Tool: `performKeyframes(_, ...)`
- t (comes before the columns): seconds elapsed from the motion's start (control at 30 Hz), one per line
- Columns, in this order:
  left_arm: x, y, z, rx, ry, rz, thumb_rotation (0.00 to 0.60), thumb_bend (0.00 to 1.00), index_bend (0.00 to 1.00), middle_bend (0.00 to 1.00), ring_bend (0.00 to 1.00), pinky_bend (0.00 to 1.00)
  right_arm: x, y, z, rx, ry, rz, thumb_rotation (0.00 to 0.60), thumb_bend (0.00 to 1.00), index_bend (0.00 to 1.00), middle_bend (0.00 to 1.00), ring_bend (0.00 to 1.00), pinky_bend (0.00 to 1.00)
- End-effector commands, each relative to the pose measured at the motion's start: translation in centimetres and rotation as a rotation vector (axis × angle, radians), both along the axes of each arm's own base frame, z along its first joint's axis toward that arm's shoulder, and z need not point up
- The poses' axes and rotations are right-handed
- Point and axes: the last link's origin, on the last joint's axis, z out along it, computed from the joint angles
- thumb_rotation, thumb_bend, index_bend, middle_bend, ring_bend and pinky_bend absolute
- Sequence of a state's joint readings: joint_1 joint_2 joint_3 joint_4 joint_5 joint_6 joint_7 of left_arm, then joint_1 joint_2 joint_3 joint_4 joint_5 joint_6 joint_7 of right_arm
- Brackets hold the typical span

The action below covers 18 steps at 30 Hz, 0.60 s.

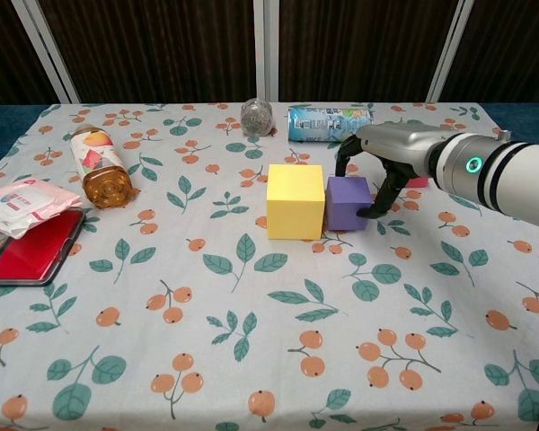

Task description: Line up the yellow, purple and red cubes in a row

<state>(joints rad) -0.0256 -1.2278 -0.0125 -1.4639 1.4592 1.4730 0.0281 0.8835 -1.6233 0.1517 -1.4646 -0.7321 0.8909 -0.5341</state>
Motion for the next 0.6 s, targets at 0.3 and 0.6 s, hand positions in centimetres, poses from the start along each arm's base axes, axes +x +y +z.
performKeyframes(0.3, -0.29, -0.17, -0.12, -0.001, -0.005, 0.009, 0.6, 0.09, 0.2, 0.18, 0.13, 0.17, 0.34, -0.17, -0.55, 0.003, 0.007, -0.004, 0.6, 0.2, 0.39, 0.1, 0.0, 0.0)
performKeyframes(0.6, -0.3, -0.1, -0.15, -0.001, -0.005, 0.005, 0.6, 0.09, 0.2, 0.18, 0.13, 0.17, 0.51, -0.21, -0.82, 0.004, 0.007, -0.004, 0.6, 0.2, 0.38, 0.09, 0.0, 0.0)
